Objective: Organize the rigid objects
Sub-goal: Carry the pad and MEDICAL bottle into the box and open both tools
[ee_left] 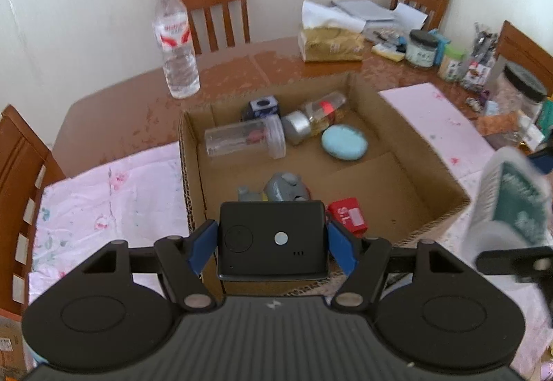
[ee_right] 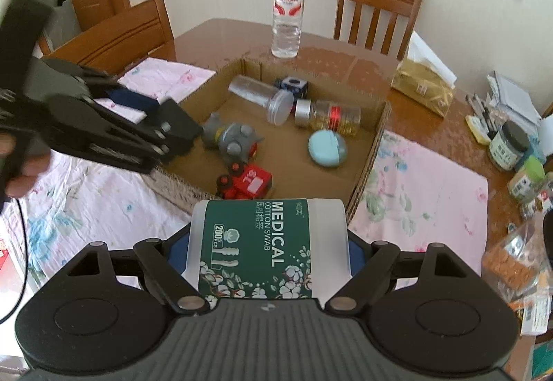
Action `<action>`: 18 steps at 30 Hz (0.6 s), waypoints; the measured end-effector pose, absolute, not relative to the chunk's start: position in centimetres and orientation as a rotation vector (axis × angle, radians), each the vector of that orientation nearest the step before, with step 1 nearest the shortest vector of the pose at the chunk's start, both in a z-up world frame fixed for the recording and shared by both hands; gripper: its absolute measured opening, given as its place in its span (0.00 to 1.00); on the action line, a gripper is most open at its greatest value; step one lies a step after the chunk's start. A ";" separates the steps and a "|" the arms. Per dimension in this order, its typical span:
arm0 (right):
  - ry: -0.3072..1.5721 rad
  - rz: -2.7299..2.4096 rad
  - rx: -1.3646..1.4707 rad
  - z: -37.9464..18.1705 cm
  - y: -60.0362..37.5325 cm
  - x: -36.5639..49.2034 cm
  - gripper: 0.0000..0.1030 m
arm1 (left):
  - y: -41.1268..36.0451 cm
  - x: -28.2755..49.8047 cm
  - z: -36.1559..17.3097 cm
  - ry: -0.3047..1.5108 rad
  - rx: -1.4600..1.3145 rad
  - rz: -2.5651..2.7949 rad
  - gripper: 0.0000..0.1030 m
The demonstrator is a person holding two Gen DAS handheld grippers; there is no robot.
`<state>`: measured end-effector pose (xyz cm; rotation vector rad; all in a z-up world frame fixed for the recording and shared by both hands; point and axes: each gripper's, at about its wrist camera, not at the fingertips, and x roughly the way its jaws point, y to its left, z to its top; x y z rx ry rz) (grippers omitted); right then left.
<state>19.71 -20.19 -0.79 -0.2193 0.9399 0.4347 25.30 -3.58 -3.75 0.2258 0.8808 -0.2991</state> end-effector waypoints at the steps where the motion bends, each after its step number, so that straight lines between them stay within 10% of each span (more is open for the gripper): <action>1: 0.934 0.434 -0.218 -0.6 -20.2 19.9 0.84 | -3.6 25.6 -4.2 0.884 0.224 -0.287 0.67; 6: 0.919 0.428 -0.220 -0.3 -19.9 20.9 0.84 | -2.7 25.8 -5.0 0.891 0.162 -0.232 0.90; 18: 0.914 0.413 -0.244 -0.7 -19.5 24.9 0.84 | 0.2 20.6 -3.2 0.783 0.075 -0.051 0.97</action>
